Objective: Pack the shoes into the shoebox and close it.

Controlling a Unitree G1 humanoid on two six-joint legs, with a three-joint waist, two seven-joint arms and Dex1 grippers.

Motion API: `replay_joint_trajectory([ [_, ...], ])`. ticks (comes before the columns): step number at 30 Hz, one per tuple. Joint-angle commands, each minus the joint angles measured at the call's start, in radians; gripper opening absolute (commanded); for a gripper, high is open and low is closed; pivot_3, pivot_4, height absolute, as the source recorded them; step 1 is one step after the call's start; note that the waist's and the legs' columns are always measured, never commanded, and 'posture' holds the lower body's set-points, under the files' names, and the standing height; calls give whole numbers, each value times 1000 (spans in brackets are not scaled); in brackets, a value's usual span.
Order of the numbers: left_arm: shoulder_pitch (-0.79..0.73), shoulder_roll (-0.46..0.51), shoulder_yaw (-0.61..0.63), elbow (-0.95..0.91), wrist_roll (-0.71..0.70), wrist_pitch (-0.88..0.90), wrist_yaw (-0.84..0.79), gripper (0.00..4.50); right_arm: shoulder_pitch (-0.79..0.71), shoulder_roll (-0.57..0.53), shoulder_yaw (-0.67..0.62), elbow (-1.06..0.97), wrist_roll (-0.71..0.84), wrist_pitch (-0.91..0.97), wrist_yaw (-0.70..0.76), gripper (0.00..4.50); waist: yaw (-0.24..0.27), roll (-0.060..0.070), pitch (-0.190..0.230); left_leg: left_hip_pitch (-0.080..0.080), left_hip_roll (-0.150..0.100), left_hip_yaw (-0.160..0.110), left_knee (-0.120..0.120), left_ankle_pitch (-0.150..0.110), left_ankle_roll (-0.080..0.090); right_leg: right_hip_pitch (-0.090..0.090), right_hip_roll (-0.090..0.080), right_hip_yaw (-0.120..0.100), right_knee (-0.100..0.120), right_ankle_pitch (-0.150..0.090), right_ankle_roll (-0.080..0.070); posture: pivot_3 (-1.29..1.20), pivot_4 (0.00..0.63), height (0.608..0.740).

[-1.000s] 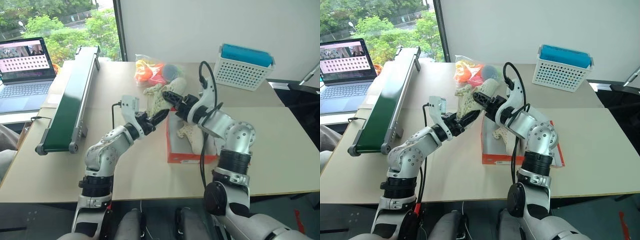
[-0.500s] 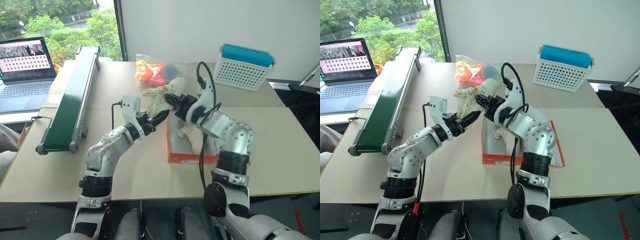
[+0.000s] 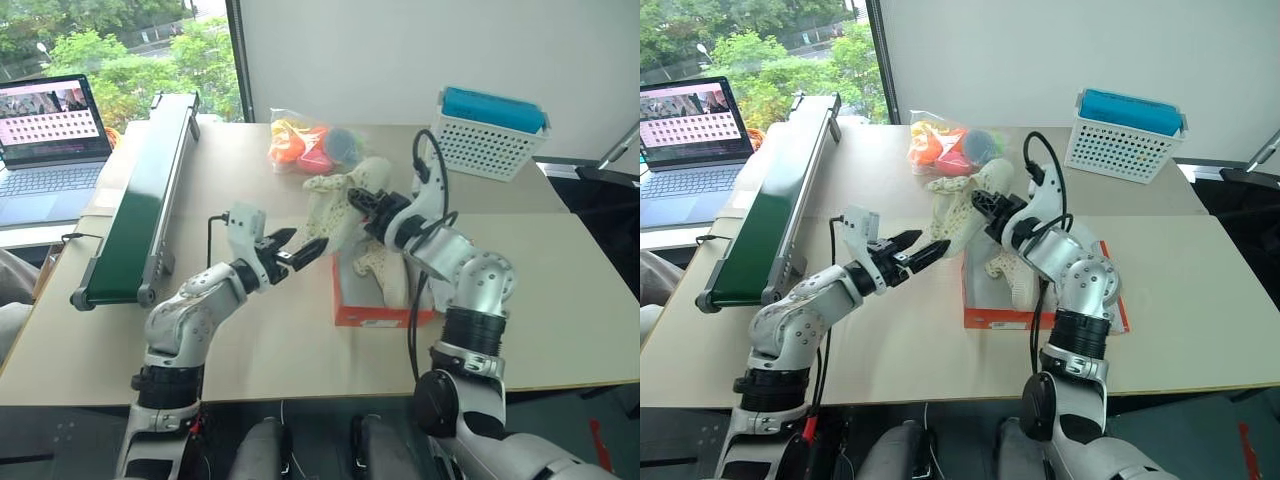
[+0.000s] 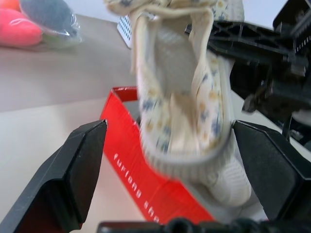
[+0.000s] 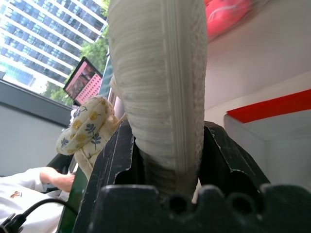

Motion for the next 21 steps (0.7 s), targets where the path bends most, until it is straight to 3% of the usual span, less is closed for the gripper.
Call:
replay_joint_trajectory([
  [1,20,37,-1,-65,-18,4,-53,4391,-39,-50,-19,-32,53,-1,14,1740,0,0,0,0,0,0,0,0,0,0,0,0,0,0,0,0,150,699],
  [6,27,51,-46,-63,2,-2,-84,4391,-112,-188,13,56,55,113,54,1740,2,1,1,0,0,0,0,0,0,0,0,0,0,0,0,0,150,699],
  [13,37,39,-89,-59,33,-19,-100,4391,-240,-407,173,215,-7,332,195,1740,1,3,1,0,0,1,-1,-1,2,0,0,1,-1,0,0,0,150,699],
  [21,59,17,-91,-80,38,-16,-85,4391,-237,-457,411,308,-161,294,361,1740,1,2,1,0,0,1,0,-1,2,0,0,1,-2,0,0,0,150,699],
])
